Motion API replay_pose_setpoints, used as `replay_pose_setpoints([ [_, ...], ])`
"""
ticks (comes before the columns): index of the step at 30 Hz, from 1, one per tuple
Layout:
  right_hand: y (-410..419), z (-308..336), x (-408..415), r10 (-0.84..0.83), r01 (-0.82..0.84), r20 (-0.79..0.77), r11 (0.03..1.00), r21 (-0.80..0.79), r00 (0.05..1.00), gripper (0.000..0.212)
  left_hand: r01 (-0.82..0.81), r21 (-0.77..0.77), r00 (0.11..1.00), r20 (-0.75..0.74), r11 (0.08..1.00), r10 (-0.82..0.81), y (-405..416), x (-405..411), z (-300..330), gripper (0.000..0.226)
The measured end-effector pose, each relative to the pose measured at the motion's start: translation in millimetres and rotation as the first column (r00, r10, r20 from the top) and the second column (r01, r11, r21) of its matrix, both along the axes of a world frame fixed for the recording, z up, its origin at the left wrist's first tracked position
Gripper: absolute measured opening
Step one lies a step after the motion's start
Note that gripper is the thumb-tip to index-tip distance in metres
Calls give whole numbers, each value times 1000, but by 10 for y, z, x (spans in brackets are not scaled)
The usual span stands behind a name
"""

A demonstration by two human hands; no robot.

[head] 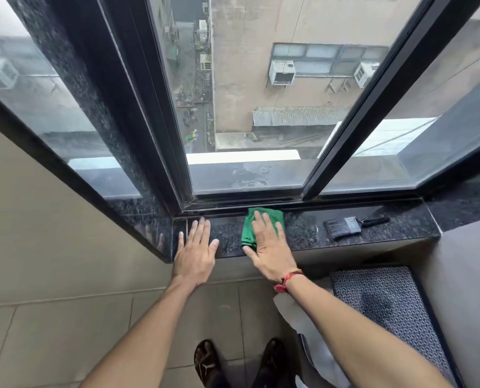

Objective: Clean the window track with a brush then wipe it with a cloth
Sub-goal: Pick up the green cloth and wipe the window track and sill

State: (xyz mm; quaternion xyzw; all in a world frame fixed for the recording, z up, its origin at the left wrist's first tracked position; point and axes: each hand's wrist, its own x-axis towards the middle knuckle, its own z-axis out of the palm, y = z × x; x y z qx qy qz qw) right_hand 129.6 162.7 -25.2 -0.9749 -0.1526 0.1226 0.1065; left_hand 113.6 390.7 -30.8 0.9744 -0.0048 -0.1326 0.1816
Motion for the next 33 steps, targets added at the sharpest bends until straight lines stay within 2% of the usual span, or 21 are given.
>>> replay_pose_setpoints([
  [5, 566, -50, 22, 248, -248, 19, 969, -18, 968, 77, -65, -140, 998, 4, 988, 66, 25, 67, 59, 55],
  [9, 451, -27, 72, 323, -321, 49, 946, -56, 945, 74, -104, -167, 994, 14, 980, 108, -9, 67, 119, 53],
  [11, 192, 10, 97, 269, -267, 44, 962, -58, 962, 73, -118, -151, 992, 24, 982, 123, -53, 60, 128, 53],
  [18, -1164, 217, 89, -78, 78, 3, 994, -70, 997, 77, -153, -59, 983, 97, 986, 159, -200, 63, 42, 52],
  [21, -1402, 227, 54, -140, 139, -7, 986, -91, 990, 81, -155, -32, 980, 122, 987, 158, -217, 69, -15, 51],
  [24, -1344, 194, -22, -127, 126, -2, 990, -64, 992, 89, -141, 1, 977, 160, 990, 139, -230, 60, -51, 51],
  [27, -1318, 172, -128, -4, 4, 2, 993, -119, 1000, 94, -145, 0, 980, 141, 989, 144, -263, 69, -47, 55],
  [29, -1294, 156, -205, 51, -49, 9, 986, -157, 999, 91, -148, 35, 979, 144, 988, 142, -280, 66, -56, 57],
  [31, -1235, 144, -286, 55, -43, 91, 990, -135, 994, 80, -151, 106, 981, 141, 983, 135, -288, 78, -32, 59],
  [33, -1163, 170, -357, 52, -25, 207, 991, -130, 977, 77, -101, 163, 973, 221, 982, 63, -398, 65, 61, 47],
])
